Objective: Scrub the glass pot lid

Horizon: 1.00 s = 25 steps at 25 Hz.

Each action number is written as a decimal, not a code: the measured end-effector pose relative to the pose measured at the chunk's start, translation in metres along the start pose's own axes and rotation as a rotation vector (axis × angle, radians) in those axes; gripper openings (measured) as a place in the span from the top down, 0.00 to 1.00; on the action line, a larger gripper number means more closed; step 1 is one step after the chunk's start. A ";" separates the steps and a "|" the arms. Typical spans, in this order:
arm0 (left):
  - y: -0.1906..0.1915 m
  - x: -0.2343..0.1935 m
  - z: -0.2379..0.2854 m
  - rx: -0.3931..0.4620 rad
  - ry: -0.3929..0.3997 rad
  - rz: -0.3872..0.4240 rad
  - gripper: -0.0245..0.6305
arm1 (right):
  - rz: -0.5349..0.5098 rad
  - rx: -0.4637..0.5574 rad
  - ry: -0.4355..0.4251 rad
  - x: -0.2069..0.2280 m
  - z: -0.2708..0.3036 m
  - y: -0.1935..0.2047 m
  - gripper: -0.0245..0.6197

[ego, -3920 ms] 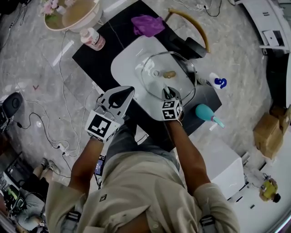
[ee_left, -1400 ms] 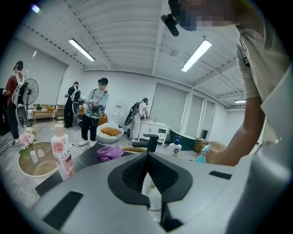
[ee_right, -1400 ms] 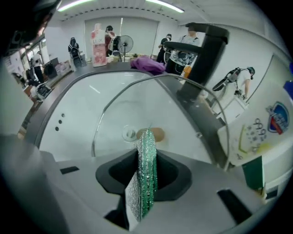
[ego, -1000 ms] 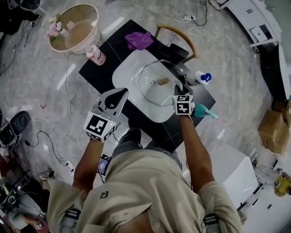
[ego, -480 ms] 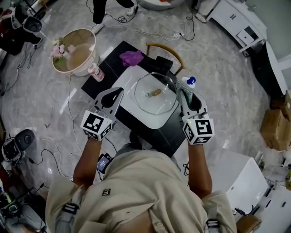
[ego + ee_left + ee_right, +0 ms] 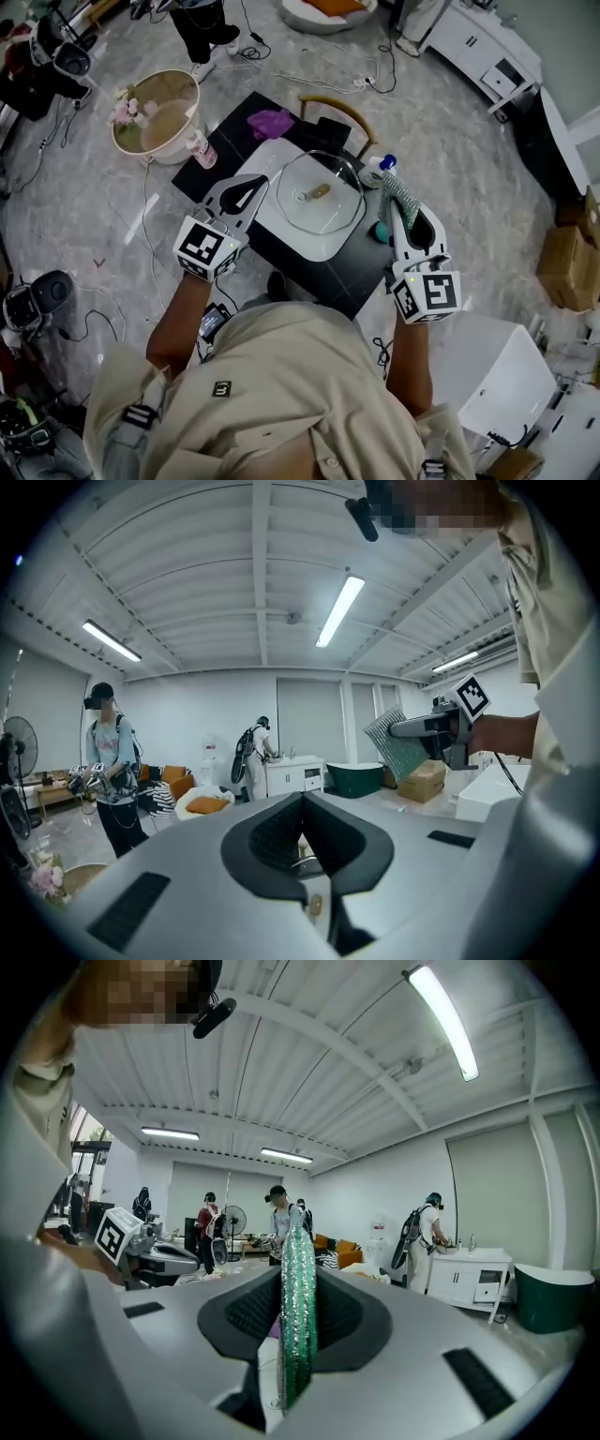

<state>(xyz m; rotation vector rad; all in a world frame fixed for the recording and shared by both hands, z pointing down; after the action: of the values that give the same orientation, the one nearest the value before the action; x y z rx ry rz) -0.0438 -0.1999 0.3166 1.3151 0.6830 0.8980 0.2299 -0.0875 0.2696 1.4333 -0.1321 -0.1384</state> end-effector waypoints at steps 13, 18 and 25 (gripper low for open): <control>-0.010 -0.003 -0.019 0.033 0.000 0.094 0.94 | -0.020 0.028 -0.022 -0.023 -0.022 -0.006 0.82; -0.003 -0.006 -0.028 0.027 -0.019 0.081 0.94 | -0.025 0.010 -0.037 -0.031 -0.019 0.000 0.82; -0.001 -0.006 -0.032 0.024 -0.023 0.077 0.94 | -0.033 0.011 -0.039 -0.034 -0.019 -0.003 0.82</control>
<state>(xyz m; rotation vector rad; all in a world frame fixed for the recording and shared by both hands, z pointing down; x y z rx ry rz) -0.0737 -0.1890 0.3103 1.3785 0.6301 0.9384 0.1999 -0.0636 0.2641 1.4444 -0.1411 -0.1932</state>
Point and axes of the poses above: the fingertips, and each gripper's own axes: z forward along the fingers, x to its right, y out of its underside, the point moved 6 cm from there along -z, backward along the fingers, and after that the axes turned 2 degrees about z, right-handed, at the moved point
